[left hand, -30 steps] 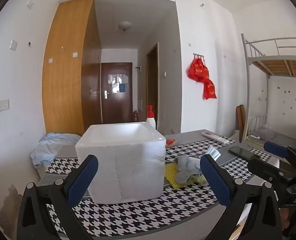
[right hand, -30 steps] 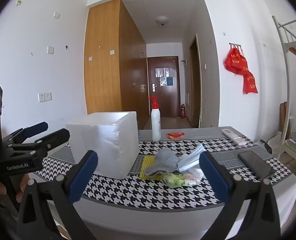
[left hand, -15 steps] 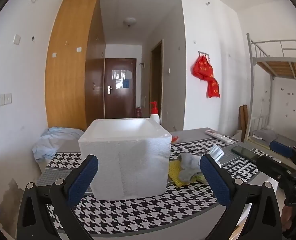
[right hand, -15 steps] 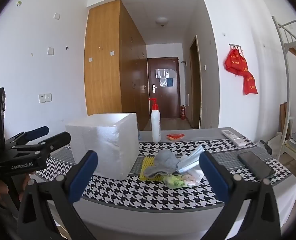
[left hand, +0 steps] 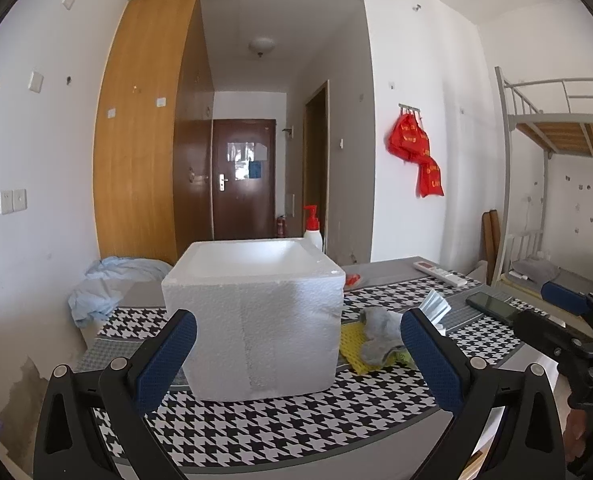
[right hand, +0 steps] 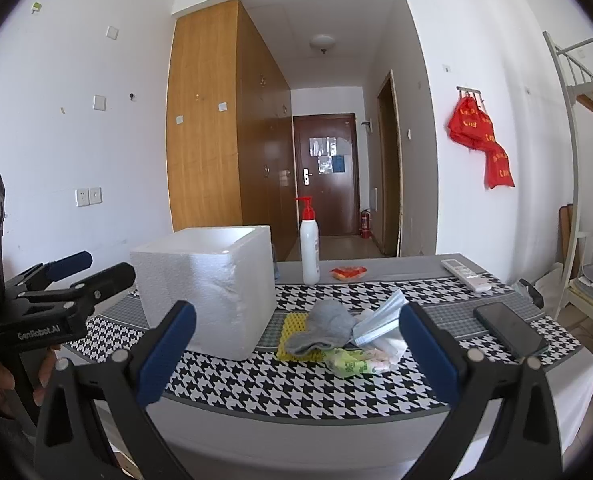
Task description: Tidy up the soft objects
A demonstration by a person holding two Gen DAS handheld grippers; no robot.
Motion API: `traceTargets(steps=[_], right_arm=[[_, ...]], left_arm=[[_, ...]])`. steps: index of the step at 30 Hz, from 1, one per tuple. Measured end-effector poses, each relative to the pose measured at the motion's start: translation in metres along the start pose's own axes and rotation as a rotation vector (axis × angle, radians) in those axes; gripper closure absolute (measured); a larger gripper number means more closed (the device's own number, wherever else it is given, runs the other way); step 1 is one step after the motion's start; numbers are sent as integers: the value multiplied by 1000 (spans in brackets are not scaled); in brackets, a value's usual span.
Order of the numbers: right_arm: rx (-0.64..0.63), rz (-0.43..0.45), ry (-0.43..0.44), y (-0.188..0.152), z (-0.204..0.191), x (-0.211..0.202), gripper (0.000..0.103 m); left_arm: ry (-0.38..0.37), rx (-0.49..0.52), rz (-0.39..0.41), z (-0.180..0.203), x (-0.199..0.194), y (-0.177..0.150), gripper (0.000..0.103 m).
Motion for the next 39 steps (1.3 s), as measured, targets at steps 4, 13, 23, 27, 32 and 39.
traceTargets(steps=[4, 13, 23, 27, 32, 39], right_arm=[[-7, 0, -1, 0, 0, 1, 0], [-7, 3, 0, 3, 0, 1, 0], [-9, 5, 1, 4, 0, 1, 0], [-17, 2, 4, 4, 0, 1, 0], [-13, 5, 9, 6, 2, 2, 0], [3, 4, 14, 5, 5, 8, 0]], left_arm=[[9, 17, 6, 1, 0, 0, 1], [9, 5, 0, -1, 0, -1, 1], [-2, 3, -3, 1, -1, 1, 1], [3, 5, 7, 2, -3, 2, 1], [4, 0, 4, 1, -1, 3, 1], [0, 3, 5, 2, 0, 3, 1]])
Point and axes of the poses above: each gripper's, at about its wrist camera, not at the fingertips, and x roughly the way its jaws point, z to its right, y to its top, the point moved 7 cm from there along x, roughly the way its jaws point, and after that the axes turned 4 degrees about y, right-handed, at the moved point
